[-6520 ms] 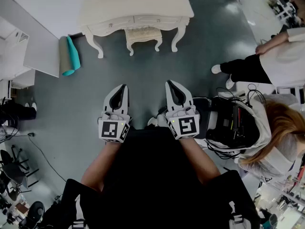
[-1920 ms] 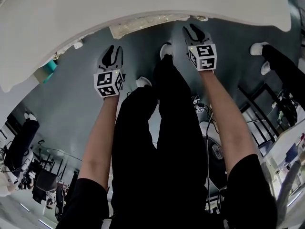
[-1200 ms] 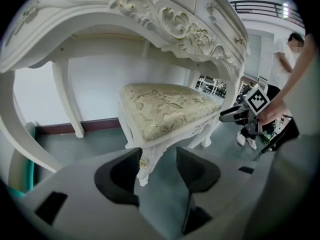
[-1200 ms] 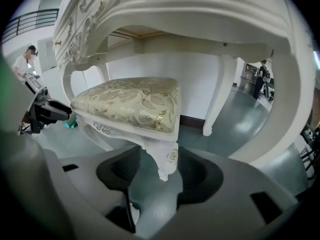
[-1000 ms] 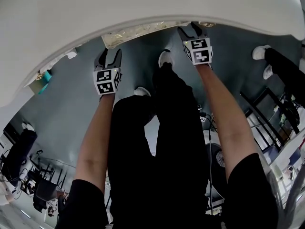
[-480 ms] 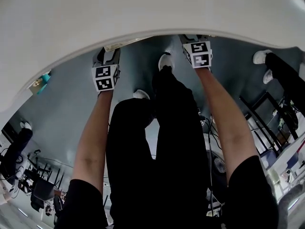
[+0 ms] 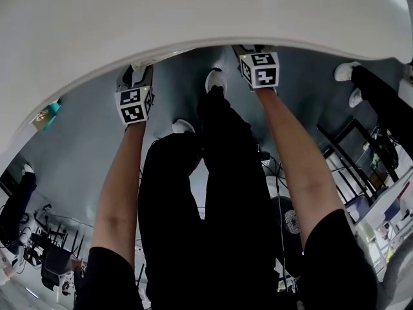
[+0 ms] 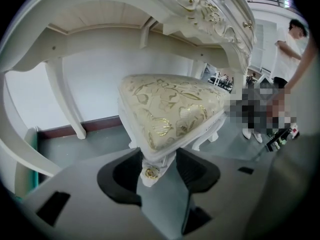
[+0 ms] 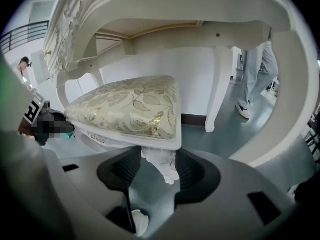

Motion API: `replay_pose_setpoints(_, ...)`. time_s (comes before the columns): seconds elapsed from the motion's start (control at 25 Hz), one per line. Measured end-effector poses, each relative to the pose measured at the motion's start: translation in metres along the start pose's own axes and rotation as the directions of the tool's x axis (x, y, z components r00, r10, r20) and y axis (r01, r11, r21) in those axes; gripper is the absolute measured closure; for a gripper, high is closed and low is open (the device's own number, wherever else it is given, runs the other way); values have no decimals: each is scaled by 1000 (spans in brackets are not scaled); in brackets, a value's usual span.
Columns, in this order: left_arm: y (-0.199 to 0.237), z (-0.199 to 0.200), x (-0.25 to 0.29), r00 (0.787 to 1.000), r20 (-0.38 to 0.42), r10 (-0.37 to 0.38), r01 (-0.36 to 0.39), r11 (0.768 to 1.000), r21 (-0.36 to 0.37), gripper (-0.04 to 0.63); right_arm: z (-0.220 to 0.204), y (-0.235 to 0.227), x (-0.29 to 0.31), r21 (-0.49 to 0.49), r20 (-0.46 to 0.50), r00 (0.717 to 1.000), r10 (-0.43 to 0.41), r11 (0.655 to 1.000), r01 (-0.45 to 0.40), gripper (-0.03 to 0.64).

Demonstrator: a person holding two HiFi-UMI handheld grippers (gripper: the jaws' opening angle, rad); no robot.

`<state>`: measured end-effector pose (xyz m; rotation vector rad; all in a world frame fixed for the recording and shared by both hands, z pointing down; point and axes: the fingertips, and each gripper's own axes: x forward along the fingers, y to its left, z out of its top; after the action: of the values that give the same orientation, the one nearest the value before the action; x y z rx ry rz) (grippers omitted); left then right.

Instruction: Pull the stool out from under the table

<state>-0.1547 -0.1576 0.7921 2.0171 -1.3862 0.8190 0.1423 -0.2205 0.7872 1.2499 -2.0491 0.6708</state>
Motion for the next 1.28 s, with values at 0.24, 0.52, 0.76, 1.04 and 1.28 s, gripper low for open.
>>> replay_pose_setpoints(0.24,-1,-7,-1,999,-35,-20,20,1000,-3,373,-13,13,-11,18,-43,999,-6,1000,6,583)
replay_pose_setpoints(0.52,-14,-3,-3,998,-53,-43,43,999,5,374,-39,55,-13,21,-171,985,4,1000,0,575)
replay_pose_setpoints(0.76,-22,6,-8,997,-50,-52,53,999,10,374,-18,-5,-24,-40,-116,985,-130,991,126,369)
replay_pose_setpoints(1.04,-20,7,-8,998,-43,-53,53,999,9,374,0,-12,-8,-102,-90,993,-80,992,71,350)
replay_pose_setpoints(1.28,-22,6,-11,995,-69,-66,67,998,12,385,-4,-14,-13,-116,-98,992,-75,991,63,365)
